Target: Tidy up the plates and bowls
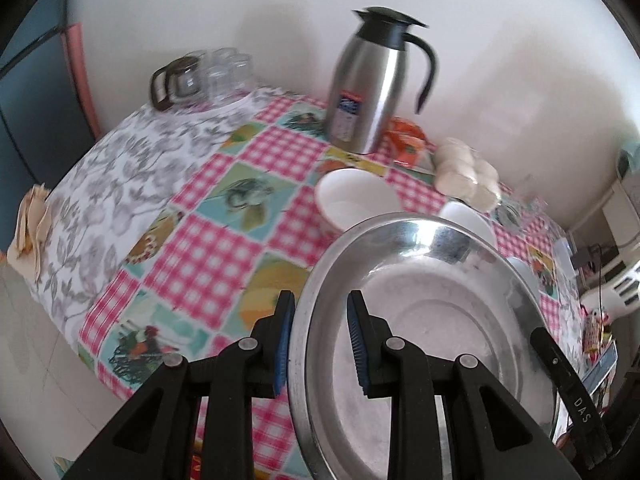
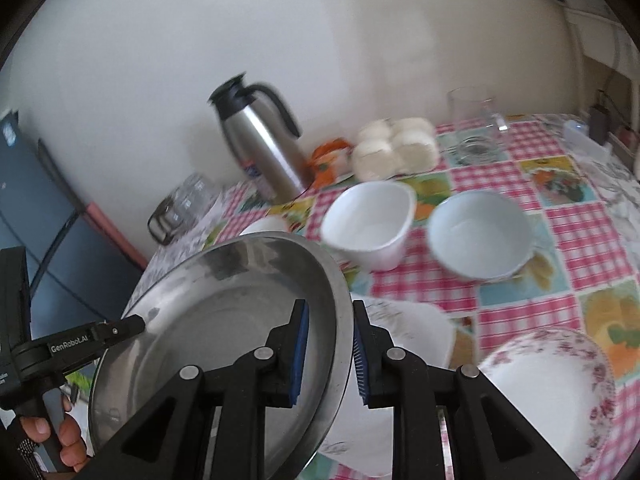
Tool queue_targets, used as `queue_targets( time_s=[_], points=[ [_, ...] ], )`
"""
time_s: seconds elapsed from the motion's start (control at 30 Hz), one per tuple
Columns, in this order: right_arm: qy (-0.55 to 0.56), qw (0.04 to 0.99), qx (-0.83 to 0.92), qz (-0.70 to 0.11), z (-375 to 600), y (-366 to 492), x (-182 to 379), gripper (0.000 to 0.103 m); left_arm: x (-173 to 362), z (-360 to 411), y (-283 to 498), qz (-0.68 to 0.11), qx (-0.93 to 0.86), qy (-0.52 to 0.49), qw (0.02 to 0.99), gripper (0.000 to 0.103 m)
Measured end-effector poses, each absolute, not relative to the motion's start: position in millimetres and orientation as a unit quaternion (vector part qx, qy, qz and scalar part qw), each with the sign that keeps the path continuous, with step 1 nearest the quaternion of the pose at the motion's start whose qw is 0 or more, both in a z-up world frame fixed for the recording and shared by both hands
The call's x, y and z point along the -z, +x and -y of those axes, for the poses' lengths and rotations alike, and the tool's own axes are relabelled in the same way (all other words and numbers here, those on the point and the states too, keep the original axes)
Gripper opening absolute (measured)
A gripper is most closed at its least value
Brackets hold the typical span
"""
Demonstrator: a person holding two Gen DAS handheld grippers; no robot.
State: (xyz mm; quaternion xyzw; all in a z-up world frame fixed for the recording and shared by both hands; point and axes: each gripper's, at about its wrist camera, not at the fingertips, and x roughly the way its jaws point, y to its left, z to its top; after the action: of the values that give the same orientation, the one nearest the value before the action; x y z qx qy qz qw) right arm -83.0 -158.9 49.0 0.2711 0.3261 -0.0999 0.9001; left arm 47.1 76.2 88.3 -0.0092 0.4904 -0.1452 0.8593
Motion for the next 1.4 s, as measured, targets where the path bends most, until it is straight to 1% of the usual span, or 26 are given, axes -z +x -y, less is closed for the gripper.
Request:
queue_targets(
  time_s=[0.23,0.53,1.13,1.2,1.4],
  points=[
    [0.309,0.892,0.142,-0.299,196,-110,-47,0.024,-85,-28,39,-0.493,0.161,0.015,0.855,0.027],
    [0.327,0.871,0.176,-0.320,230,-124,-29,0.024,-47,8,35,-0.527,0.167,0.020,0.833,0.027],
    [0.285,0.850,0.195,-0.397,221,-108,7,0.024,3,2,46,-0.584,0.151,0.012,0.798,0.027],
    [0.278,0.848,0.197,-0.407,218,-104,11,0.024,8,1,48,-0.591,0.150,0.015,0.793,0.033],
    [0.254,0.841,0.200,-0.434,208,-93,23,0.024,20,-4,54,-0.604,0.139,0.018,0.785,0.034]
  ],
)
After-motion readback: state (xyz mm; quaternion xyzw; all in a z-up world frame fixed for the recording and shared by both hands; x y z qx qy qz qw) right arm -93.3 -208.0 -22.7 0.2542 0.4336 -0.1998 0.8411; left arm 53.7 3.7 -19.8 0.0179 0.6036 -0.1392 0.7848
